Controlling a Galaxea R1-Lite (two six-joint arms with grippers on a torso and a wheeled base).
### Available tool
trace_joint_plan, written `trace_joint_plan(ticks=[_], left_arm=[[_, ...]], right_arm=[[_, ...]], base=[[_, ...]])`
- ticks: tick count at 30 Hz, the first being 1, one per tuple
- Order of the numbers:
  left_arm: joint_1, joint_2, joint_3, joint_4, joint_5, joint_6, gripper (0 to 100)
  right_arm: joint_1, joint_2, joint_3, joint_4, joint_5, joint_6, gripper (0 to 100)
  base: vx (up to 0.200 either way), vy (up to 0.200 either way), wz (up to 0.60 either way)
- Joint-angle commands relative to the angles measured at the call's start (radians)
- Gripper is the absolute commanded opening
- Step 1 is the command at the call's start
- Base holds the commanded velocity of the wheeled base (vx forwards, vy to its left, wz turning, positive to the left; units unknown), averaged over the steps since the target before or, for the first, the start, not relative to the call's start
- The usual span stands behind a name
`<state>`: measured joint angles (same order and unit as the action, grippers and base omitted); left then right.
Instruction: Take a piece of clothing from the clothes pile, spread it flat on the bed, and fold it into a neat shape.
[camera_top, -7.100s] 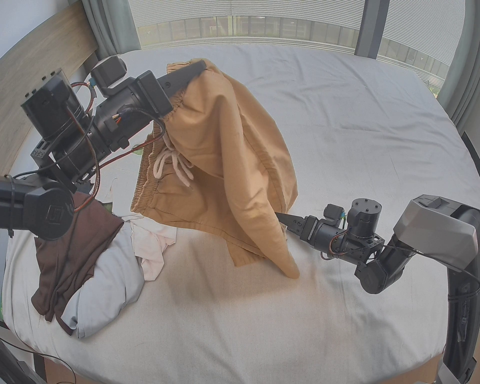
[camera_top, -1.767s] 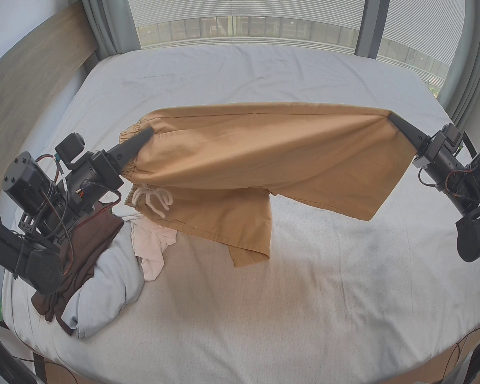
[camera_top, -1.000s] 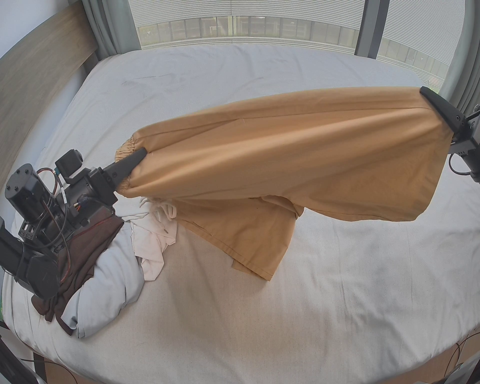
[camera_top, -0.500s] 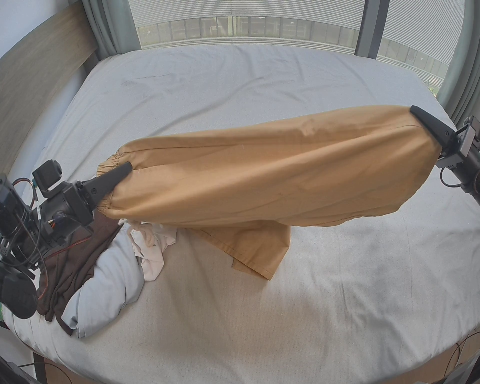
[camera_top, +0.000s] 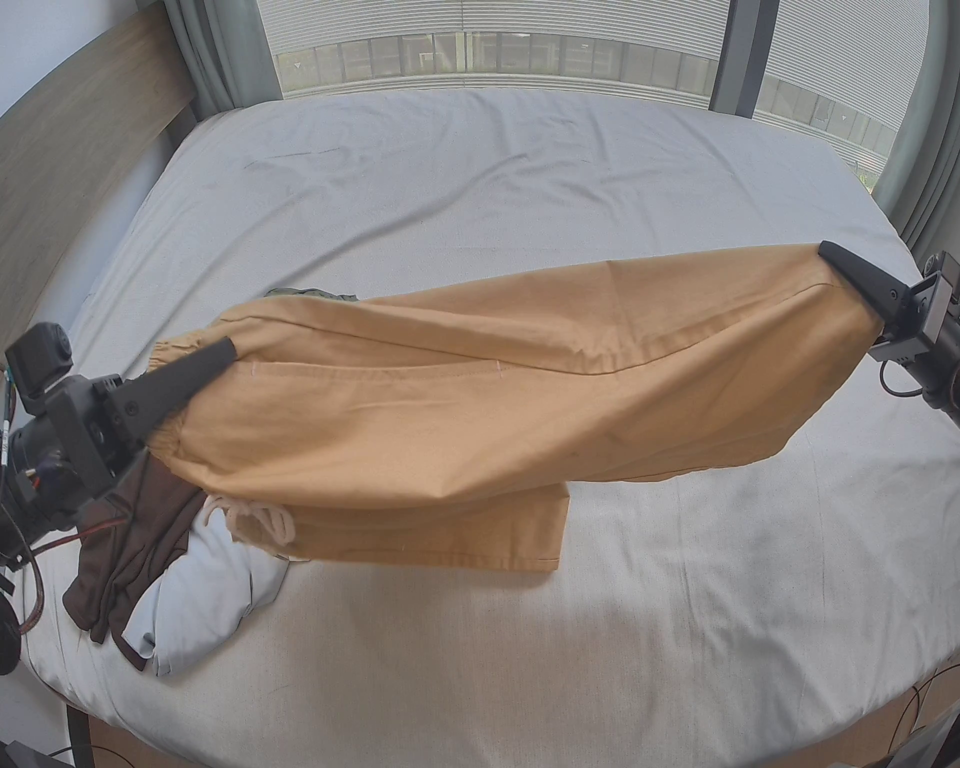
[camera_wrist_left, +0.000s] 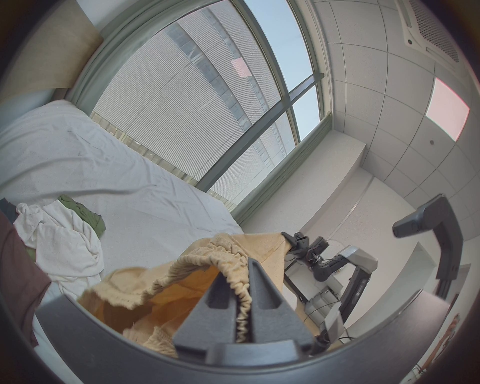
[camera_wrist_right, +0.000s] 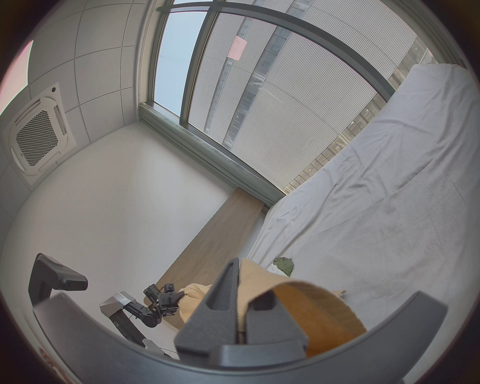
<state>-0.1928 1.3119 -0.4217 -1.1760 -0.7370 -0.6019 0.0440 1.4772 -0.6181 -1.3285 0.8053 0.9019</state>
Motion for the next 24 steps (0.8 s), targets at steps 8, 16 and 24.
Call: trace_joint_plan(ticks=[8,16,24], left_arm=[[0.003,0.035,-0.058,0.012,0.004,-0.002,0],[0.049,0.214,-0.097,-0.067,0.005,0.093,0],[0.050,0.336,-0.101,-0.237,0.061,0.083,0]], right_arm=[[-0.009,0.021,-0.011,-0.011,-0.003,-0.003,0],[-0.010,0.026,-0.017,-0.032,-0.003,-0.003,0],[-0.023,0.078,-0.019,-0.081,-0.005,-0.003,0]], base=[[0.000,0.000,0.00],[0.000,0.000,0.00],[0.000,0.000,0.00]])
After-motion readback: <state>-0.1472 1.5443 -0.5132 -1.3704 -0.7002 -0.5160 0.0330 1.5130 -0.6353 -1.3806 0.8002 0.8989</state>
